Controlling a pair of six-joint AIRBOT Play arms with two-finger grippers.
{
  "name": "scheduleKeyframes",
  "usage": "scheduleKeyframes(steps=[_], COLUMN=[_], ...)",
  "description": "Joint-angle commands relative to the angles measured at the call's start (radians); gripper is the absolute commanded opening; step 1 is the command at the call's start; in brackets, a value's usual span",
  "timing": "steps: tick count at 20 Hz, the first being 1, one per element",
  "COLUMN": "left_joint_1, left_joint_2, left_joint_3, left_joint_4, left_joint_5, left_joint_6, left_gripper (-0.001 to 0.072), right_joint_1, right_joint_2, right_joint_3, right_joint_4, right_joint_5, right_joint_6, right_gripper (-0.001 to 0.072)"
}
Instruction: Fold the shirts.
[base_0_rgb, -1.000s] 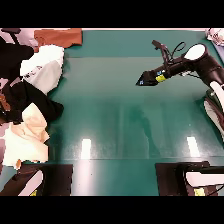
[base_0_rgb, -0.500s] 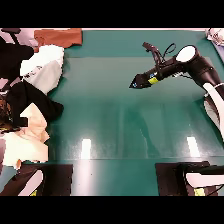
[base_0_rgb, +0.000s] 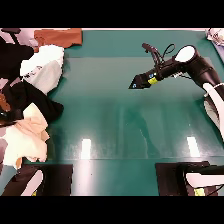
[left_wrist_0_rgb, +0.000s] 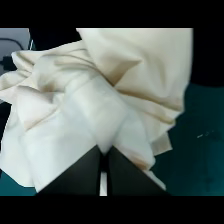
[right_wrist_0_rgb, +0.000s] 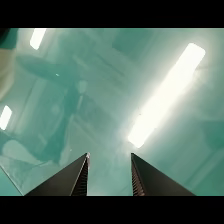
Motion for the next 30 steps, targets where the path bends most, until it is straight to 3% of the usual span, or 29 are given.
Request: scheduleKeyframes(steps=[1,4,8,10,12,17,20,22,26,30], left_joint_1=[-0.064,-0.175,-0.341,-0.463,-0.593,-0.848,-0.945,-0.978,-0.984,-0.949], left_joint_2=[0.122,0.13,0.043,-0.034,-0.129,-0.48,-0.681,-0.72,-0.728,-0.734], left_joint_3=[0.21,0.43,0.492,0.503,0.573,0.994,1.25,1.242,1.137,0.972], left_joint_4=[-0.083,-0.266,-0.694,-0.875,-1.045,-1.051,-1.052,-1.077,-1.071,-1.007], left_joint_5=[-0.158,-0.095,0.306,0.533,0.747,0.832,0.975,1.124,1.247,1.163], left_joint_6=[-0.051,-0.121,-0.159,-0.087,0.076,0.142,0.158,0.157,0.159,0.155], left_gripper=[0.0023,0.0022,0.0021,0.0021,0.0021,0.0021,0.0021,0.0021,0.0021,0.0022], right_joint_1=[-0.007,-0.041,-0.149,-0.223,-0.306,-0.501,-0.587,-0.653,-0.768,-0.784], right_joint_2=[0.005,0.046,0.152,0.208,0.249,0.295,0.295,0.295,0.299,0.299], right_joint_3=[0.001,0.002,0.002,0.002,0.002,0.002,0.002,0.002,0.002,0.001], right_joint_4=[0.003,0.004,0.003,0.003,0.003,0.004,0.003,0.004,0.005,0.002], right_joint_5=[-0.042,-0.121,-0.27,-0.293,-0.286,-0.196,-0.142,-0.125,-0.118,-0.102], right_joint_6=[0.003,0.011,0.064,0.066,0.067,0.071,0.081,0.082,0.101,0.111], right_gripper=[0.0321,0.0321,0.032,0.032,0.0321,0.0321,0.0321,0.0321,0.0321,0.0321])
